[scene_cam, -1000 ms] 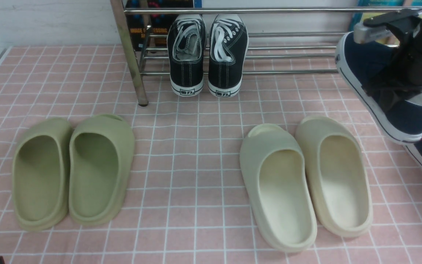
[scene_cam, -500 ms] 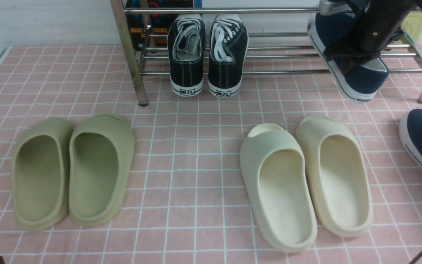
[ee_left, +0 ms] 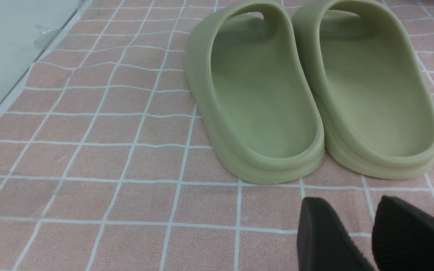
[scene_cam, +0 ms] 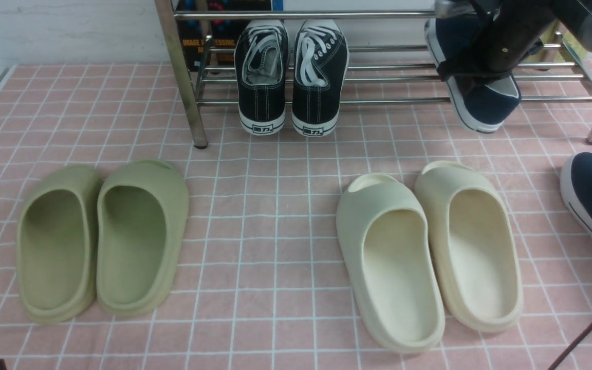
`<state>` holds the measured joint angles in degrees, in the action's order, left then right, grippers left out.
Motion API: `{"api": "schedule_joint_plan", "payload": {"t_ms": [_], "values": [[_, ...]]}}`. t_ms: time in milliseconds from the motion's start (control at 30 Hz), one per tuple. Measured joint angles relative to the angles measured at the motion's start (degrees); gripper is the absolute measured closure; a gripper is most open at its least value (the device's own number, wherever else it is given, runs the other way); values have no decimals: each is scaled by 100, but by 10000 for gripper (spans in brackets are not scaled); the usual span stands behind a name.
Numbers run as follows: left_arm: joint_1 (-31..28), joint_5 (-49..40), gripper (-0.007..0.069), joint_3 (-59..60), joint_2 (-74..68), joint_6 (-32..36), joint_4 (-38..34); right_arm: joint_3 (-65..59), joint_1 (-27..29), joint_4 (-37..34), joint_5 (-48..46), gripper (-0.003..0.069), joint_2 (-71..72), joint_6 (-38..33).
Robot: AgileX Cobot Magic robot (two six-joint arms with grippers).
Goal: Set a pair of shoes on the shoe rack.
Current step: Use the right arm to put a shoe into the shoe rack, then use the right arm to grab the shoe closest to it
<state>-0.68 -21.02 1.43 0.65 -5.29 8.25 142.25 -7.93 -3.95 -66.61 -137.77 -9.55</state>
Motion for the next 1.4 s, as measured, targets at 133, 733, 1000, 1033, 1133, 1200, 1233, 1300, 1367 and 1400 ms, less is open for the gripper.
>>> {"api": "schedule_joint_plan", "payload": {"t_ms": [133,733,1000,1033,1133,1200,1233,1300,1367,1400], "values": [[0,0,385,0,0,0,0,19,0,0,121,515,0,143],[0,0,385,0,4,0,1,-2834,50,75,-452,196,2512,400],[0,0,385,0,4,0,1,-5985,547,150,-62,234,4089,582],[0,0,385,0,4,0,1,-6274,644,171,47,237,4190,646],[0,0,385,0,4,0,1,-7143,1033,299,535,245,4392,847],[0,0,385,0,4,0,1,-7518,1229,340,785,248,4399,889],[0,0,385,0,4,0,1,-7638,1291,395,888,248,4392,903],[0,0,385,0,4,0,1,-7740,1349,395,1000,248,4366,955],[0,0,385,0,4,0,1,-7831,1403,548,1242,248,4255,995],[0,0,385,0,4,0,1,-7831,1403,563,1254,249,4233,995]]}}
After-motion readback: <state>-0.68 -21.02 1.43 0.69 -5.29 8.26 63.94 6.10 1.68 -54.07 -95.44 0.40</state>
